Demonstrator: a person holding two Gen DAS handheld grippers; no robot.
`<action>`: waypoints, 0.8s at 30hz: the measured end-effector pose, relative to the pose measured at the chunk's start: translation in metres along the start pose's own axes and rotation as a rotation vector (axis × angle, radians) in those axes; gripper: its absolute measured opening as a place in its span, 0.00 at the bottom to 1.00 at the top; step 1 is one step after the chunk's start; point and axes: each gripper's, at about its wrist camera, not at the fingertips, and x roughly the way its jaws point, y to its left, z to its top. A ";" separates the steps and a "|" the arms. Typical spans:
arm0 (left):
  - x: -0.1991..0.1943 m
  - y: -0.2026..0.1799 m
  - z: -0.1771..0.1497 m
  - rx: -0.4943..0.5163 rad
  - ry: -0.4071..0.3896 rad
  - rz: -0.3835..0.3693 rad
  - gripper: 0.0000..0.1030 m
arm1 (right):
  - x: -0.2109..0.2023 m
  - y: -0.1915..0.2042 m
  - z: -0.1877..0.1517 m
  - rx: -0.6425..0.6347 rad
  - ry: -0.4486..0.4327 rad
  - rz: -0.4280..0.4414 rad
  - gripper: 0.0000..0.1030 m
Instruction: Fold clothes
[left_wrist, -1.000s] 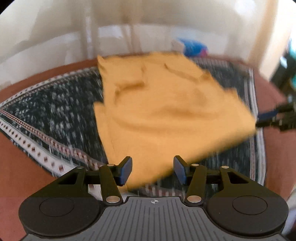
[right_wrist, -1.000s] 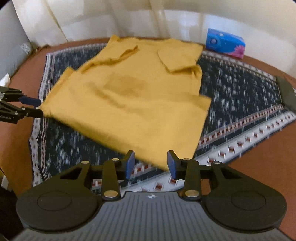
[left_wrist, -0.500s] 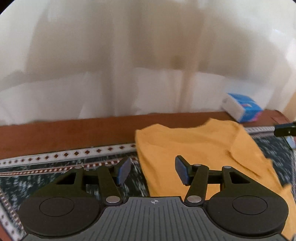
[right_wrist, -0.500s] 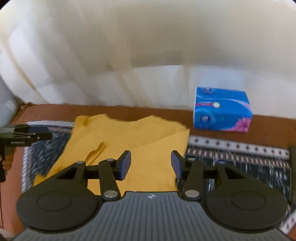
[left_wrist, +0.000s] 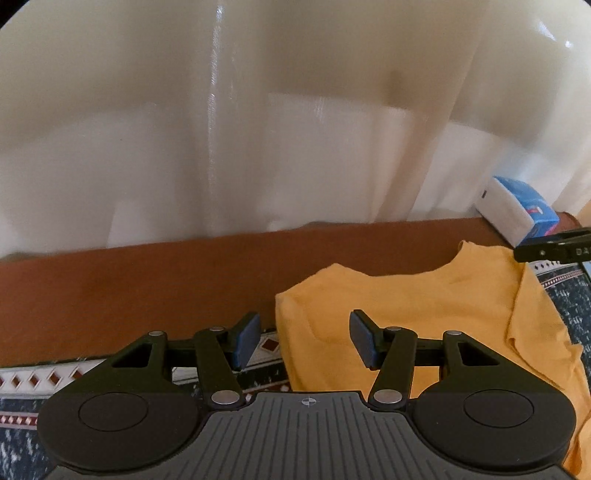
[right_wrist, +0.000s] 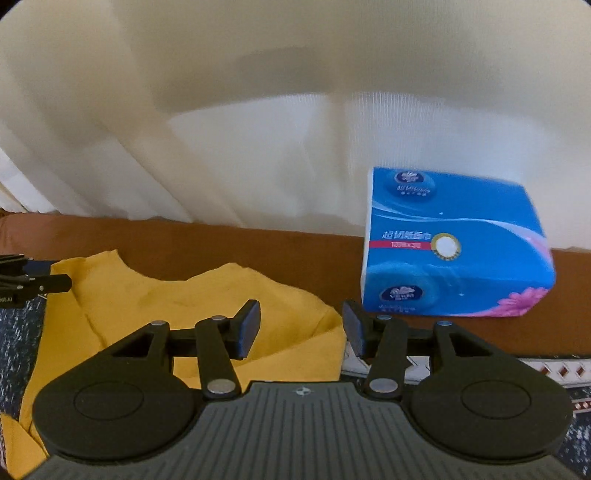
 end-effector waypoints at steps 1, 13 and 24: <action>0.003 0.000 0.001 0.009 0.005 -0.006 0.65 | 0.005 -0.002 0.001 -0.004 0.007 0.003 0.53; 0.013 0.011 0.004 -0.013 0.018 -0.068 0.03 | 0.025 -0.014 0.012 0.025 0.076 0.094 0.08; -0.082 -0.001 0.006 -0.034 -0.134 -0.137 0.02 | -0.071 -0.016 0.006 0.105 -0.092 0.268 0.08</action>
